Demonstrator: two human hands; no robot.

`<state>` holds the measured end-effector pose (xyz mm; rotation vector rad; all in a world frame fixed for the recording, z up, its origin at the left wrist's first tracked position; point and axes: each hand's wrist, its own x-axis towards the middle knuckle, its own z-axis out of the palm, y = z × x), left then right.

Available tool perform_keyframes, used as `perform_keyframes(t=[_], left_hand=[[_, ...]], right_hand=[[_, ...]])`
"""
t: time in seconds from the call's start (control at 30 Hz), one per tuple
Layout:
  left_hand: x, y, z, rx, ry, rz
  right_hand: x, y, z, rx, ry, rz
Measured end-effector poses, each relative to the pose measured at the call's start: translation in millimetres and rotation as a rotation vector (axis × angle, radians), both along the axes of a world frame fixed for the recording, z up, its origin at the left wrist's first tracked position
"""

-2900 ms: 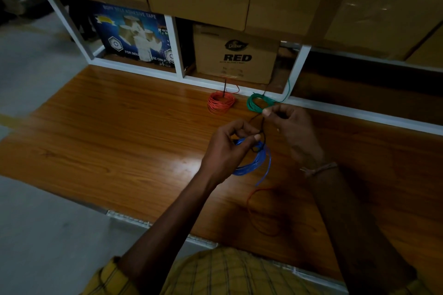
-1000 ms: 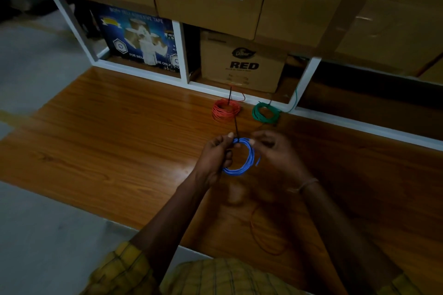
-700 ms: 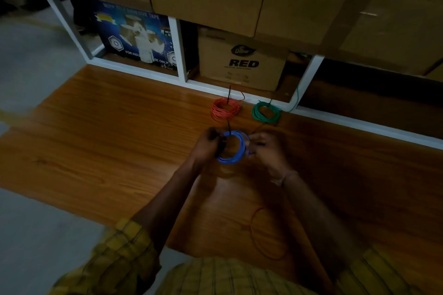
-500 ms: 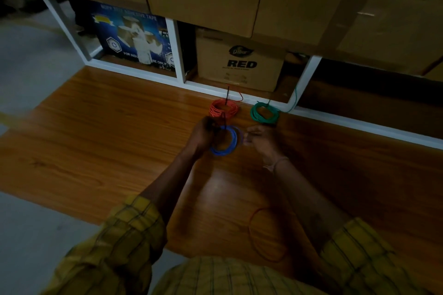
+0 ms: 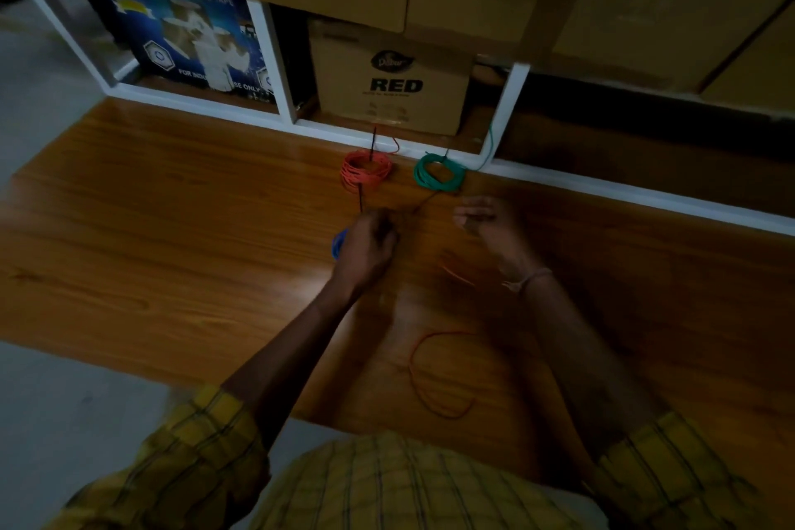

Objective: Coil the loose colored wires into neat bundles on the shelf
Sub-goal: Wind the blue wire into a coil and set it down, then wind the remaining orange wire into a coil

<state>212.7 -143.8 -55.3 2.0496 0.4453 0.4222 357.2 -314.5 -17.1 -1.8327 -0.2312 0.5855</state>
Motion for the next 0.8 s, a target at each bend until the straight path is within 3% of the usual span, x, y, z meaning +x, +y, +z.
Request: perform_keyframes(t=[0.23,0.43,0.53,0.7,0.8], left_hand=[[-9,-36,-7,-0.057,0.104,-0.083],[-35,-48,-14,-0.114,0.375,-0.173],[-46,-59,-19,-0.018,0.466,-0.149],[-59,-76,-20,0.277,0.796,-0.09],[-63,-82,-13,0.224,0.969,-0.171]], right_hand=[[-19,-44,-1,0.025,0.038,0.037],[-34,-81,3,-0.164,-0.188,0.315],[-39,-90,-5,-0.241,-0.217,0.425],[-43,-94,-26,-0.246,-0.302,0.42],[-45,-94,-36,-0.24,-0.312,0.412]])
